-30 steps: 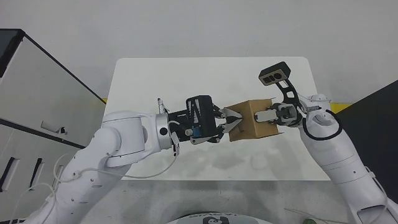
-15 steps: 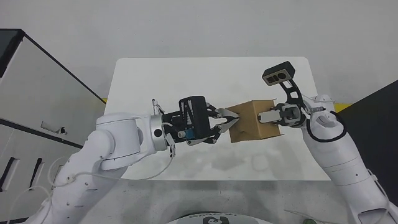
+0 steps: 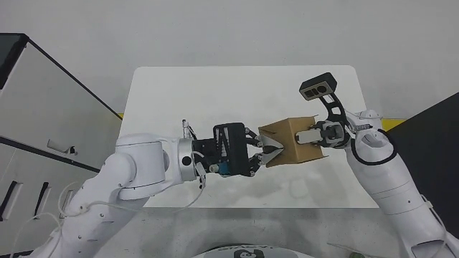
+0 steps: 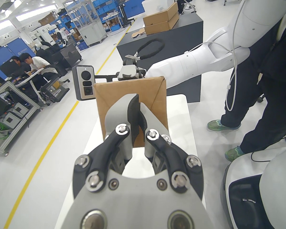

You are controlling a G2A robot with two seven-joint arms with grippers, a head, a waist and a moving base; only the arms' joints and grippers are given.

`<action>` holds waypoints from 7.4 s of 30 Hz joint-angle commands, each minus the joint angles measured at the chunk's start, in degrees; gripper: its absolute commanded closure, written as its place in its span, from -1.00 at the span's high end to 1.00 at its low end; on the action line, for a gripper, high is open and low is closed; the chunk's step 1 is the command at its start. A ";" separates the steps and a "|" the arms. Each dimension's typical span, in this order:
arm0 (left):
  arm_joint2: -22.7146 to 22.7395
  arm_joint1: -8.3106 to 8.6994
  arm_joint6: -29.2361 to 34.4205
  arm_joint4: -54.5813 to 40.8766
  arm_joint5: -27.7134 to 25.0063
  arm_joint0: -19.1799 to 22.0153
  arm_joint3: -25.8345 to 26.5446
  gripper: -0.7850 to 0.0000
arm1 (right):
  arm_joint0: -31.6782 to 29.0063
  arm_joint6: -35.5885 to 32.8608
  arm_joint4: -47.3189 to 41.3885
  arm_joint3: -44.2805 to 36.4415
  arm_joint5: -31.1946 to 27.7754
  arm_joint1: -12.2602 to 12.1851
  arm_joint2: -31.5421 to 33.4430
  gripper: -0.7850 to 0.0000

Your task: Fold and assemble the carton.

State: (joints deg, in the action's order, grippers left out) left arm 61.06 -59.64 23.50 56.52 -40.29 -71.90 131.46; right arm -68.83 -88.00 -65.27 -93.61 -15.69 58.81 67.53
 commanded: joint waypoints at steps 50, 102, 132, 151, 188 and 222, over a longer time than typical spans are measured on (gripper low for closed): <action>5.77 0.15 -3.94 -3.46 2.51 -0.58 0.85 -0.84 | -1.31 0.00 -8.19 -1.08 -0.59 -2.39 2.18 -1.00; 2.71 0.13 1.57 -1.09 2.96 0.70 0.24 0.36 | 1.77 0.00 -10.12 1.55 0.77 -0.06 -4.59 -1.00; 1.21 0.05 2.37 -1.29 2.78 1.41 -0.26 1.00 | 1.92 0.00 -4.54 2.72 0.22 0.01 -3.58 -1.00; 0.40 -0.07 3.38 -1.54 3.86 1.88 0.13 0.81 | 0.91 0.00 -4.50 2.58 0.29 0.50 -2.22 -1.00; 0.18 0.00 3.82 -1.35 4.15 1.32 0.67 -0.18 | -1.14 0.00 -3.70 0.98 1.62 1.15 0.17 -1.00; 1.16 0.00 7.11 -8.65 9.34 0.43 -1.71 1.00 | -0.54 3.70 9.71 1.07 -4.29 0.74 6.02 -1.00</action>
State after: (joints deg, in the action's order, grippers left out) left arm 62.59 -59.59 29.77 48.57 -32.77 -71.08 130.09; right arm -69.47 -85.01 -59.99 -91.06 -19.26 59.68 72.84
